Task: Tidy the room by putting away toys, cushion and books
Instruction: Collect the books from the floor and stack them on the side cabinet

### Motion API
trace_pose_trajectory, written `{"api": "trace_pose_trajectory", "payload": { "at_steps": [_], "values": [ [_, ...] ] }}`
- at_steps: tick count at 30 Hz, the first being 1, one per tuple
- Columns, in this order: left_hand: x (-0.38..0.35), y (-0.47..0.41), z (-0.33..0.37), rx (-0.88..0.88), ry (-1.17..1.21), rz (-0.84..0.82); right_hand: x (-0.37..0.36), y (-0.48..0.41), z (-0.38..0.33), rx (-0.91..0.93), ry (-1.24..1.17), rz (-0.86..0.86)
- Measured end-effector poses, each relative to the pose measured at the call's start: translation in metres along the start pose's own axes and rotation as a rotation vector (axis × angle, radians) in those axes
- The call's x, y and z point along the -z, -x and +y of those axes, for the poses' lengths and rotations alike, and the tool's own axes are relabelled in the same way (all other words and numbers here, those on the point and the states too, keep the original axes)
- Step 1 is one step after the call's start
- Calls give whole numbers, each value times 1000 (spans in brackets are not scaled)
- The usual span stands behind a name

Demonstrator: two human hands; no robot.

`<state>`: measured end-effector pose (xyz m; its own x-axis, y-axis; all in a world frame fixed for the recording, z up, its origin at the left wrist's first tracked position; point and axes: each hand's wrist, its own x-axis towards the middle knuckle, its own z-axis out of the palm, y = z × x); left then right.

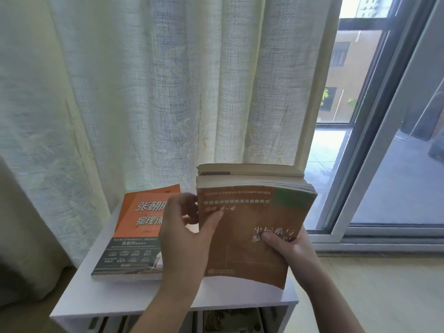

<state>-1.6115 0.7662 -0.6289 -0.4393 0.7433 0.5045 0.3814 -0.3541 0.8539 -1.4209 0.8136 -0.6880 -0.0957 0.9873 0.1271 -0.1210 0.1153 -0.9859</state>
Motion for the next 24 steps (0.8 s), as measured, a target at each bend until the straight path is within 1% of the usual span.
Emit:
{"api": "trace_pose_trajectory", "payload": {
  "at_steps": [3,6,8,9,12,17,21,24],
  "values": [
    [0,2,-5,-39,-46,-29,2,0,2,10,26,4],
    [6,6,-15,-34,-31,-143,3,-2,3,35,35,-23],
    [12,9,-17,16,75,-198,4,-3,1,37,26,-46],
    [15,11,-17,39,137,-189,4,-3,0,35,29,-54],
    [32,11,-22,48,213,-53,7,-3,2,36,37,-67],
    [54,9,-23,-17,226,83,2,-7,4,108,127,-19],
    [75,-3,-15,-42,217,222,5,-5,8,113,79,34],
    [88,-21,-10,-88,154,262,16,2,5,100,11,70]
  ]
}}
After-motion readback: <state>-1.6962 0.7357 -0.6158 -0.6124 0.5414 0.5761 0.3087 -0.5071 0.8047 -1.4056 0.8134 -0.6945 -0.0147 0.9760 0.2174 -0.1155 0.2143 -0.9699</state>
